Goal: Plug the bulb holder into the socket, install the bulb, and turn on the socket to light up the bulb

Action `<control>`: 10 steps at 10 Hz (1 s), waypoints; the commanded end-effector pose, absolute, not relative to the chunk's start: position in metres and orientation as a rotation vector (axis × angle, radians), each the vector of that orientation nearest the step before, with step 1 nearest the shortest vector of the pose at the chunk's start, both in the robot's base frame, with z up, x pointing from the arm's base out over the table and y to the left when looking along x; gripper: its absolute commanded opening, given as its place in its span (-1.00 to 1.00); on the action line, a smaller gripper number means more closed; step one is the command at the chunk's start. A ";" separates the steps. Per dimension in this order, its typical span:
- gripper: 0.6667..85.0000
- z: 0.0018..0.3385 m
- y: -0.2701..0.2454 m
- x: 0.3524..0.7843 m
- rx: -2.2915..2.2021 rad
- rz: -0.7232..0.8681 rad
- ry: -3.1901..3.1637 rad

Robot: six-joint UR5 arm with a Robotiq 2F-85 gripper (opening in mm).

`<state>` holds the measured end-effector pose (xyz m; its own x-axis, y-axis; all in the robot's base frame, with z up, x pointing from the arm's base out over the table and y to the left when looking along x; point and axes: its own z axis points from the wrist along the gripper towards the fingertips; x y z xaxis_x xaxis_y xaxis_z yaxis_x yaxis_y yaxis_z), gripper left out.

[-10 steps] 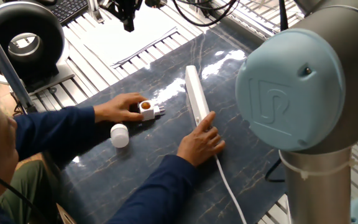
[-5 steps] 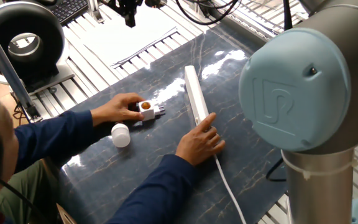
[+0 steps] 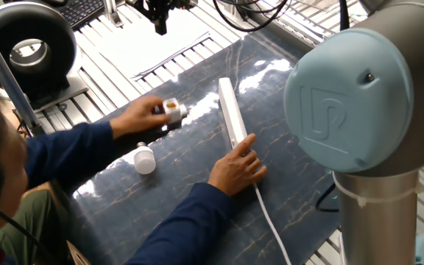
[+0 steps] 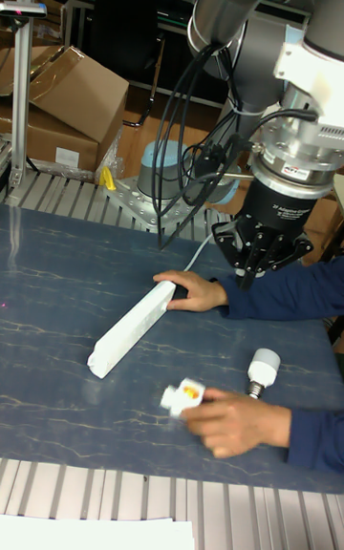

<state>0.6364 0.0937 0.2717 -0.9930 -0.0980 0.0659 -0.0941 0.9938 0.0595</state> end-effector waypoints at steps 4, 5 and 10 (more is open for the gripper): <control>-0.99 0.237 0.127 0.644 0.066 -0.197 -3.061; -0.99 0.235 0.135 0.642 0.053 -0.207 -3.051; -0.99 0.212 0.140 0.631 0.061 -0.209 -3.036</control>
